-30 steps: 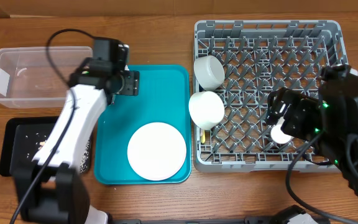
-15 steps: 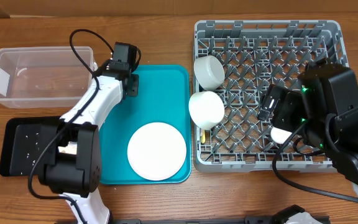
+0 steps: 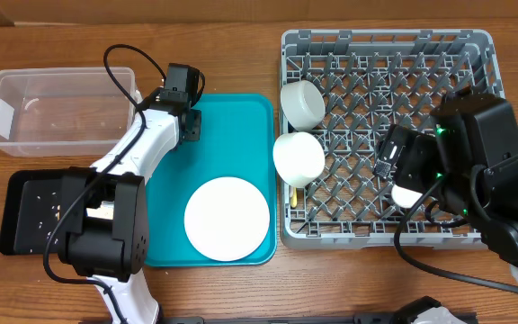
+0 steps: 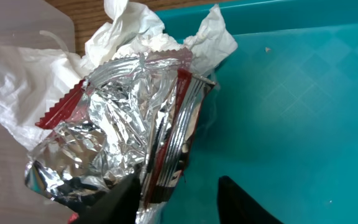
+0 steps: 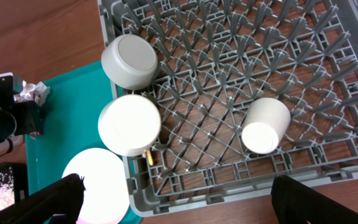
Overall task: Sort waste into correct bins and load items into the dishwasher rack
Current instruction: 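Carry the foil wrapper with the left gripper into the clear plastic bin and release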
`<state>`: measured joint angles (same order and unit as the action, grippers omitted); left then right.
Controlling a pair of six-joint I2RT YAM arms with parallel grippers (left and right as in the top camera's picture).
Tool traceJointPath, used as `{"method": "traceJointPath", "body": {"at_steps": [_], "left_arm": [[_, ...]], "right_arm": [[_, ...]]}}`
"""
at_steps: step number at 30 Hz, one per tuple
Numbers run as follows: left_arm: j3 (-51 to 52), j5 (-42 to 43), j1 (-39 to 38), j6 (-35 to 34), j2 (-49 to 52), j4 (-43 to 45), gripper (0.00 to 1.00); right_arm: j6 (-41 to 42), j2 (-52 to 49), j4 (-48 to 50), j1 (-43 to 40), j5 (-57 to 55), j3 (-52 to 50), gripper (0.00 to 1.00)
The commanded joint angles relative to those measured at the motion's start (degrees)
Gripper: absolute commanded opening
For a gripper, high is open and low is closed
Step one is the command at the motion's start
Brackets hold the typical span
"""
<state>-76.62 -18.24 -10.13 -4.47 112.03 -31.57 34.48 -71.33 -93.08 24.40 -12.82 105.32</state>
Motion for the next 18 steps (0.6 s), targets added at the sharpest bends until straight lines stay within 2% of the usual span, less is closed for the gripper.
{"method": "traceJointPath", "body": {"at_steps": [1,5,14,18], "left_arm": [[-0.6,-0.4,0.6,0.4,1.1,0.4,0.46],[-0.6,-3.4,0.9,0.4,1.1,0.5,0.43],[-0.4,-2.6,0.9,0.4,1.1,1.7,0.35],[-0.3,-2.5,0.8,0.5,2.1,1.9,0.38]], "right_arm": [[-0.4,0.3,-0.2,-0.1,0.0,0.1,1.0],[-0.4,0.3,-0.6,-0.1,0.0,0.1,1.0],[-0.4,0.3,-0.7,-0.1,0.0,0.1,1.0],[-0.4,0.3,-0.7,-0.1,0.0,0.1,1.0]]}}
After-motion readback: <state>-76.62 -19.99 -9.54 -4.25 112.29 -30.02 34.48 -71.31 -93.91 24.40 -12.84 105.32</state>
